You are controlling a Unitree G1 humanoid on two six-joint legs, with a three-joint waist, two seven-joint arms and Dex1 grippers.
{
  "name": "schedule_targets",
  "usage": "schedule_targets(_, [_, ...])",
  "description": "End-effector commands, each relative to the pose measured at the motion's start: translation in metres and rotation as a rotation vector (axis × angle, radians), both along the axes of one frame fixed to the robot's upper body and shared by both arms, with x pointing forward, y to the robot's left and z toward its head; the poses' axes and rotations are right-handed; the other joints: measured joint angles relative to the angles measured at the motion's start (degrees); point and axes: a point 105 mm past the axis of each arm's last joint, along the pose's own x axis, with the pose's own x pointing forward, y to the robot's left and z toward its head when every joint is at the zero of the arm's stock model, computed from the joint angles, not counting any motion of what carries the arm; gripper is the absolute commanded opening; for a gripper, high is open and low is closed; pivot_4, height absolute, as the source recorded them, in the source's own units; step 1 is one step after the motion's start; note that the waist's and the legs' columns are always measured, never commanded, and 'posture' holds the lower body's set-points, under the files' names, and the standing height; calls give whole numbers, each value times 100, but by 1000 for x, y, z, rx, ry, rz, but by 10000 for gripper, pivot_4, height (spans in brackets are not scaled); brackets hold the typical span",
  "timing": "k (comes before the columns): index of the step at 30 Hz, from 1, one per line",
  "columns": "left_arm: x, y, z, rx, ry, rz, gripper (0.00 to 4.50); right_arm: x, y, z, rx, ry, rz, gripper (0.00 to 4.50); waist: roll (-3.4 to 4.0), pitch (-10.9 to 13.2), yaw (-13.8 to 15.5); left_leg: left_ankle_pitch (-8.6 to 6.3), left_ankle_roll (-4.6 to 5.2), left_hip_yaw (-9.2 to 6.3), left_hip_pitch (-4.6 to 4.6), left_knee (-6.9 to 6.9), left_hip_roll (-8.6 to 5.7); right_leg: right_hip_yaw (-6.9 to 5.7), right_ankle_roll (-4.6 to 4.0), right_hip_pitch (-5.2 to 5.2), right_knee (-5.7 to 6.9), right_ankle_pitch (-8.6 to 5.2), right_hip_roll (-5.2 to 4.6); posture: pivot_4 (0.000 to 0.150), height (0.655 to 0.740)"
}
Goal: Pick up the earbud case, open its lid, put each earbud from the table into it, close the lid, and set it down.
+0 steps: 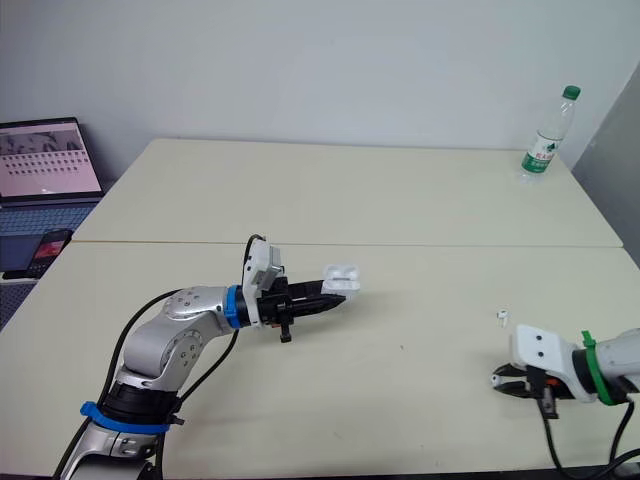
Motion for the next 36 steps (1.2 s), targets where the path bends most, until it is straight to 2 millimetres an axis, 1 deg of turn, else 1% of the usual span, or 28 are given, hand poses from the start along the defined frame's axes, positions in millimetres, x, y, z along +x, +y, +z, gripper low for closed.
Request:
schedule_targets(1, [-4,-3,11,-12,-61,-15,7391,9,-2,-1,-77,-23,202,8425,7,7,-13,0,0,5,9,0,0,6,0,2,0,5,3,1500,7362])
schedule_targets(5, [-6,-3,11,-13,-64,-9,7391,20,-3,-7,-108,-31,319,8425,18,15,10,2,2,6,12,0,3,9,0,2,3,11,5,1500,7362])
schedule_targets(6, [-7,-3,11,-13,-64,-7,7391,22,-4,-9,-117,-30,331,8425,20,16,12,2,2,6,10,0,5,9,-11,1,3,18,4,1500,7362])
schedule_targets(8, [-7,-3,11,-13,-65,-3,7391,27,-6,-11,-124,-31,318,8425,24,18,19,2,2,14,7,0,6,13,-28,0,2,26,1,1500,7362])
schedule_targets(14, [-8,-3,10,-18,-63,11,7391,29,-3,-15,-99,-3,313,8425,24,18,24,2,2,31,9,1,6,23,-28,0,0,26,-8,1500,7362])
schedule_targets(18, [-8,-3,9,-18,-63,14,7391,31,-9,-14,-146,14,266,17885,25,18,24,2,2,32,13,1,8,22,-28,0,5,27,-8,1500,7362])
schedule_targets(21, [-8,-1,10,-17,-62,16,7391,34,-8,-10,-159,-13,233,28587,25,18,25,2,1,31,12,1,10,20,-28,1,5,27,-8,1500,7362])
schedule_targets(23, [-7,-1,9,-14,-63,15,7391,31,-8,-4,-184,1,194,35657,27,18,29,2,2,31,11,1,9,20,-28,0,4,27,-8,1500,7362])
schedule_targets(27, [-4,-3,9,-14,-64,12,7391,22,1,6,-250,52,120,35657,31,19,44,2,1,30,7,0,9,18,-28,-1,3,26,-10,1500,7362])
schedule_targets(30, [0,-6,11,-21,-77,13,7391,13,14,11,-315,91,103,35657,35,22,41,2,1,29,7,0,9,19,-27,-2,4,26,-10,1500,7362])
schedule_targets(36, [2,-10,12,-24,-83,-3,7391,15,24,12,-433,38,-14,35657,36,22,31,2,1,30,8,0,10,19,-25,-4,5,25,-8,1500,7362])
